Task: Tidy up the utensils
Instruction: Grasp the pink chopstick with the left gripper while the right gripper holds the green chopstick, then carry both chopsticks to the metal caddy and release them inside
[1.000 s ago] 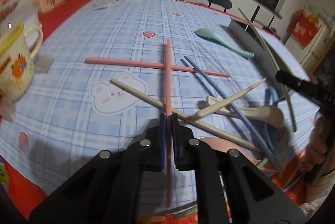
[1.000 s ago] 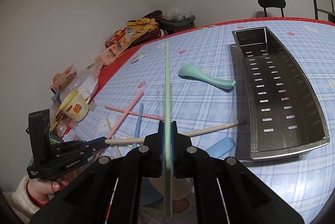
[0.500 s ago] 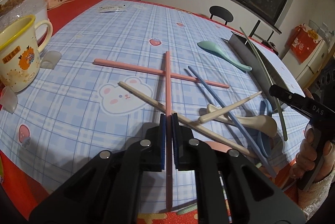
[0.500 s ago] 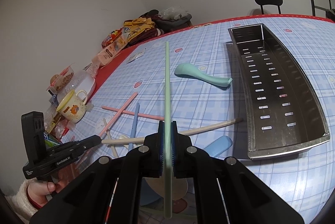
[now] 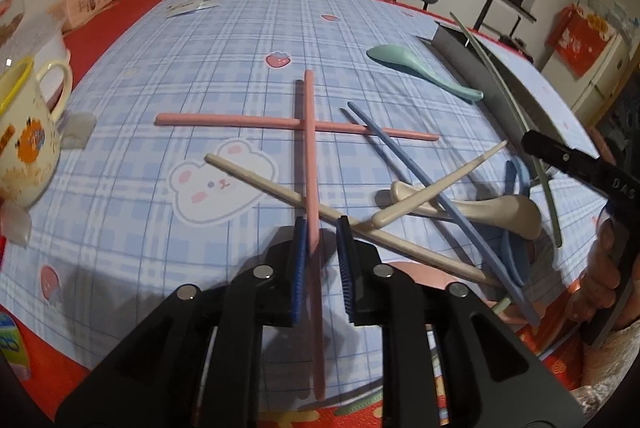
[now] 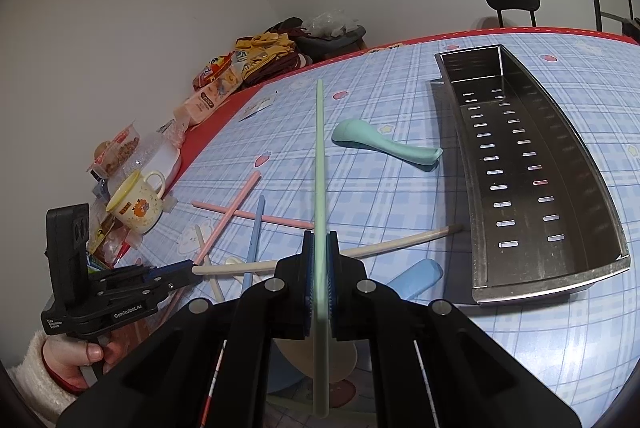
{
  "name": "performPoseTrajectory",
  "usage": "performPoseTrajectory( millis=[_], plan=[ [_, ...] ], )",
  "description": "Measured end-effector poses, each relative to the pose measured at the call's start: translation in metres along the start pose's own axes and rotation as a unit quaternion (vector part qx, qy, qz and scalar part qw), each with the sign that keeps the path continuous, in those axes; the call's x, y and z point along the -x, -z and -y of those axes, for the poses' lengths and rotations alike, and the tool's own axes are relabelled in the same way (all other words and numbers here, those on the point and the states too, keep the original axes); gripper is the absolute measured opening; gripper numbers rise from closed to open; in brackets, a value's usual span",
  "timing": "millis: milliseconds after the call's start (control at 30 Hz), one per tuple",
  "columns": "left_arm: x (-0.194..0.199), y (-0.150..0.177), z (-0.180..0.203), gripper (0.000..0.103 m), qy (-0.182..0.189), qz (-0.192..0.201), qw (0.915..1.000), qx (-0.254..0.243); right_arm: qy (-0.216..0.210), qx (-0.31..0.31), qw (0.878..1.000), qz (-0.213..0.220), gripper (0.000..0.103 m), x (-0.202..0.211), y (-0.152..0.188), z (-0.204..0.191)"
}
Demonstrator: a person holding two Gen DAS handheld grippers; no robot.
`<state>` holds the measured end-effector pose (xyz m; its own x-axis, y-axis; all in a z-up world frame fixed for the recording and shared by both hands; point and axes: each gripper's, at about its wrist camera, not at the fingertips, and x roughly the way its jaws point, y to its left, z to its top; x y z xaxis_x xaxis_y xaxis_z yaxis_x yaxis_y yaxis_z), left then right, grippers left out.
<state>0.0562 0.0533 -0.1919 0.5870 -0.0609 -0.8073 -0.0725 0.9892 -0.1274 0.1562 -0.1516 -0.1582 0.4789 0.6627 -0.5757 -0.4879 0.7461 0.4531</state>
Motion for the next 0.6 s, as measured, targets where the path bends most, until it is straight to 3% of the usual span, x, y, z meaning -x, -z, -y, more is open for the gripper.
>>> performPoseTrajectory(
  millis=[100, 167, 233, 433, 600],
  plan=[
    [-0.003, -0.003, 0.002, 0.019, -0.011, 0.000, 0.9998, -0.018, 0.000, -0.001, 1.000, 0.003, 0.007, 0.002, -0.001, 0.001],
    [-0.005, -0.004, 0.002, 0.011, -0.021, 0.001, 0.9995, -0.025, -0.001, -0.004, 1.000, 0.004, 0.007, 0.003, -0.002, 0.003],
    [-0.004, -0.003, -0.001, 0.010, -0.016, 0.005, 0.9996, -0.023, -0.001, -0.006, 1.000, 0.006, 0.007, 0.004, -0.002, 0.004],
    [0.005, -0.001, -0.025, 0.010, 0.027, 0.021, 0.9983, 0.047, -0.002, -0.009, 1.000, 0.008, 0.007, 0.005, -0.003, 0.005],
    [0.025, -0.001, -0.037, 0.010, 0.038, 0.052, 0.9943, 0.084, 0.000, -0.010, 1.000, 0.005, 0.007, 0.004, -0.002, 0.005]
  ],
)
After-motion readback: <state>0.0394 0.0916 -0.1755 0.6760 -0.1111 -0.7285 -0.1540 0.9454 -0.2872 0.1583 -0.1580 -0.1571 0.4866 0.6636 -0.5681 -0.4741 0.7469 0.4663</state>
